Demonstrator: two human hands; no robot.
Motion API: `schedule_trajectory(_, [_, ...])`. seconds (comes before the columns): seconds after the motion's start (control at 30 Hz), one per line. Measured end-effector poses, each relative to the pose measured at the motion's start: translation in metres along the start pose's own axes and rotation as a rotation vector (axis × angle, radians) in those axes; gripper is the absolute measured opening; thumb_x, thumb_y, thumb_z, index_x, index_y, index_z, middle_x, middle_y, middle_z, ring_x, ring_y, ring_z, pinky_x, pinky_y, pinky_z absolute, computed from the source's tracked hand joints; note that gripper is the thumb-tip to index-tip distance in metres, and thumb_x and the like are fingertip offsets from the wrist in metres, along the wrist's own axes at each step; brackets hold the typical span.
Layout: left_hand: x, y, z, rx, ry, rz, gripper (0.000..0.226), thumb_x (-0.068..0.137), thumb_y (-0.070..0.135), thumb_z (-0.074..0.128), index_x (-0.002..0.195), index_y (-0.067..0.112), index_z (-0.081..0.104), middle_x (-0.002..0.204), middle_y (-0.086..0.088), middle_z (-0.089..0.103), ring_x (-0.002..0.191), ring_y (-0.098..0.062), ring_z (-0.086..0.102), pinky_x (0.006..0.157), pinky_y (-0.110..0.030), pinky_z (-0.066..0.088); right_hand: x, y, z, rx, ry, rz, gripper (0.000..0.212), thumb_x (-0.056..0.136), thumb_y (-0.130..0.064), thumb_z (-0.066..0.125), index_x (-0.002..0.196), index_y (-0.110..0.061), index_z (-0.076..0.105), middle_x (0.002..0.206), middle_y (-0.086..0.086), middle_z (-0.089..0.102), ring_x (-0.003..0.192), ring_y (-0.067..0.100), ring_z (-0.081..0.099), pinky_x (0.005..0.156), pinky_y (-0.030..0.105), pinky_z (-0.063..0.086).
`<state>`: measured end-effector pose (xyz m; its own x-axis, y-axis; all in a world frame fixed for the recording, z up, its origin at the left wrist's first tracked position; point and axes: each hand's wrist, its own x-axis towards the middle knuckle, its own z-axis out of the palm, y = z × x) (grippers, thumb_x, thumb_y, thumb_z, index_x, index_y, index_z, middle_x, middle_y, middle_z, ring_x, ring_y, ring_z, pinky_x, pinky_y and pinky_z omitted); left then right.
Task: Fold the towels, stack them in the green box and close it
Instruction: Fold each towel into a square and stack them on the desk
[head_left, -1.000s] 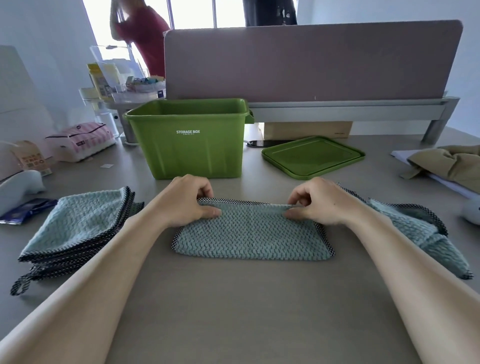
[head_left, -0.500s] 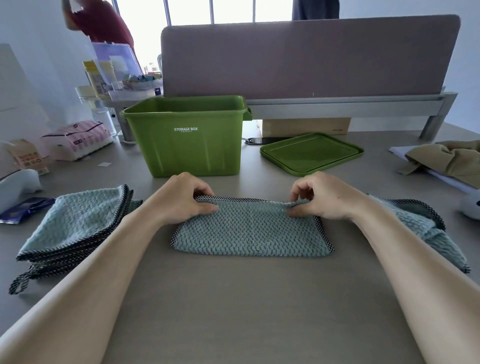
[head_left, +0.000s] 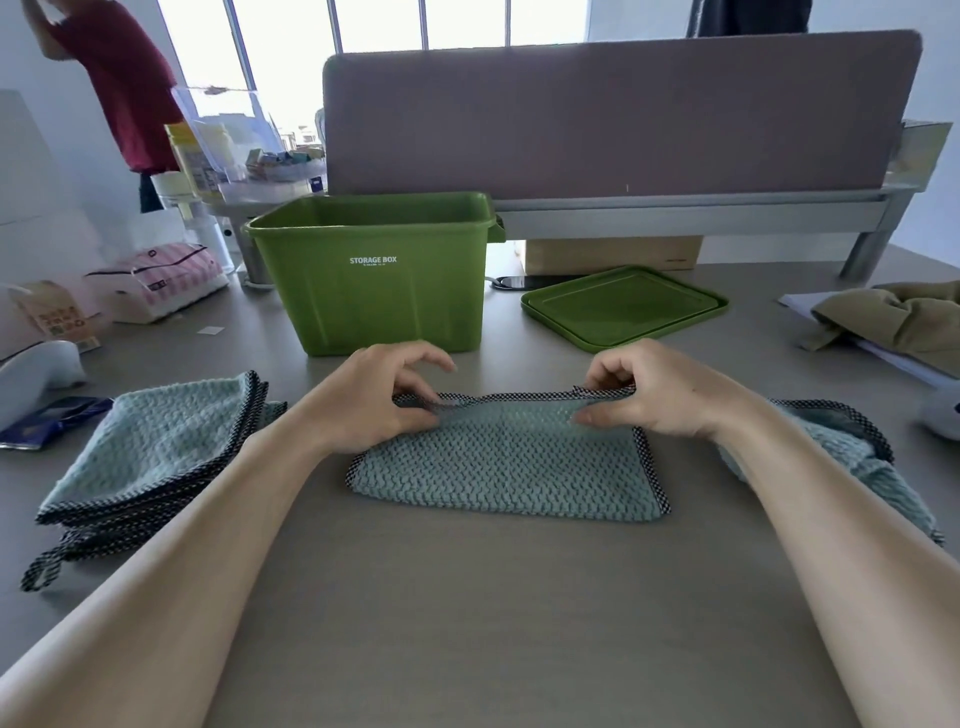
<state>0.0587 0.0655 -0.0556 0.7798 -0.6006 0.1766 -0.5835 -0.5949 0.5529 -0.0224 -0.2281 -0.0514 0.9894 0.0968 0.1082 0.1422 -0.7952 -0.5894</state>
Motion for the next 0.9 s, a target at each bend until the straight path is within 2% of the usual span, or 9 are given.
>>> schedule_trajectory(0.1, [0.004,-0.005,0.001,0.073,0.087,-0.049,0.023,0.081,0.029,0.08,0.103,0.025,0.073,0.096,0.014,0.074,0.093,0.008,0.064,0.094,-0.026,0.05,-0.001,-0.001,-0.003,0.003,0.025,0.047,0.045,0.068,-0.065,0.069,0.072,-0.02,0.069,0.063,-0.011,0.06,0.058,0.004,0.05,0.062,0.026,0.039])
schedule_trajectory(0.17, [0.006,-0.01,0.002,0.093,0.121,-0.094,0.013,0.083,0.031,0.078,0.092,0.022,0.077,0.088,0.013,0.074,0.086,0.003,0.066,0.088,-0.027,0.054,0.0,0.0,-0.002,-0.026,0.031,0.092,0.041,0.074,-0.061,0.068,0.071,-0.02,0.069,0.056,-0.014,0.058,0.053,0.0,0.049,0.058,0.021,0.037])
schedule_trajectory(0.23, [0.007,-0.014,0.004,0.075,0.148,-0.138,0.01,0.083,0.034,0.077,0.086,0.024,0.077,0.083,0.013,0.074,0.084,-0.002,0.067,0.083,-0.027,0.053,0.001,0.003,0.001,-0.057,0.058,0.129,0.033,0.08,-0.052,0.071,0.075,-0.02,0.07,0.062,-0.015,0.064,0.061,0.0,0.057,0.06,0.022,0.041])
schedule_trajectory(0.37, [0.009,-0.017,0.01,0.045,0.207,-0.19,0.01,0.085,0.035,0.075,0.081,0.027,0.074,0.086,0.008,0.073,0.088,-0.007,0.066,0.079,-0.027,0.047,0.003,0.003,0.005,-0.094,0.126,0.17,0.026,0.08,-0.045,0.077,0.081,-0.02,0.071,0.086,0.002,0.074,0.084,0.019,0.067,0.078,0.035,0.05])
schedule_trajectory(0.57, [0.009,-0.014,0.022,0.063,0.318,-0.211,0.018,0.083,0.032,0.078,0.096,0.022,0.071,0.092,0.004,0.067,0.093,-0.013,0.061,0.08,-0.027,0.041,0.004,0.003,0.015,-0.189,0.205,0.236,0.016,0.08,-0.039,0.08,0.084,-0.029,0.068,0.1,0.003,0.071,0.095,0.021,0.063,0.077,0.03,0.044])
schedule_trajectory(0.63, [0.009,-0.012,0.026,0.109,0.314,-0.175,0.025,0.082,0.029,0.078,0.104,0.022,0.067,0.096,0.004,0.066,0.095,-0.014,0.06,0.081,-0.027,0.041,0.004,-0.001,0.02,-0.247,0.186,0.237,0.023,0.082,-0.037,0.077,0.101,-0.026,0.069,0.11,0.003,0.068,0.104,0.023,0.061,0.085,0.033,0.047])
schedule_trajectory(0.73, [0.005,-0.005,0.027,0.192,0.313,-0.117,0.033,0.088,0.022,0.072,0.118,0.023,0.061,0.118,0.002,0.059,0.099,-0.016,0.058,0.091,-0.03,0.04,0.001,-0.013,0.021,-0.305,0.224,0.209,0.045,0.091,-0.035,0.068,0.133,-0.025,0.055,0.136,0.005,0.053,0.124,0.025,0.052,0.104,0.045,0.043])
schedule_trajectory(0.83, [-0.003,0.014,0.029,0.244,0.321,0.004,0.032,0.093,0.014,0.061,0.125,0.021,0.061,0.137,0.003,0.055,0.123,-0.018,0.053,0.11,-0.041,0.032,-0.006,-0.04,0.028,-0.298,0.269,0.074,0.047,0.098,-0.036,0.055,0.142,-0.02,0.047,0.147,0.002,0.046,0.132,0.022,0.047,0.109,0.05,0.04])
schedule_trajectory(0.9, [-0.008,0.028,0.037,0.3,0.238,0.094,0.035,0.098,0.019,0.053,0.133,0.019,0.058,0.144,0.001,0.052,0.137,-0.019,0.042,0.114,-0.037,0.024,-0.01,-0.058,0.044,-0.31,0.168,-0.01,0.049,0.101,-0.039,0.047,0.145,-0.019,0.044,0.151,0.0,0.044,0.135,0.022,0.045,0.111,0.048,0.038])
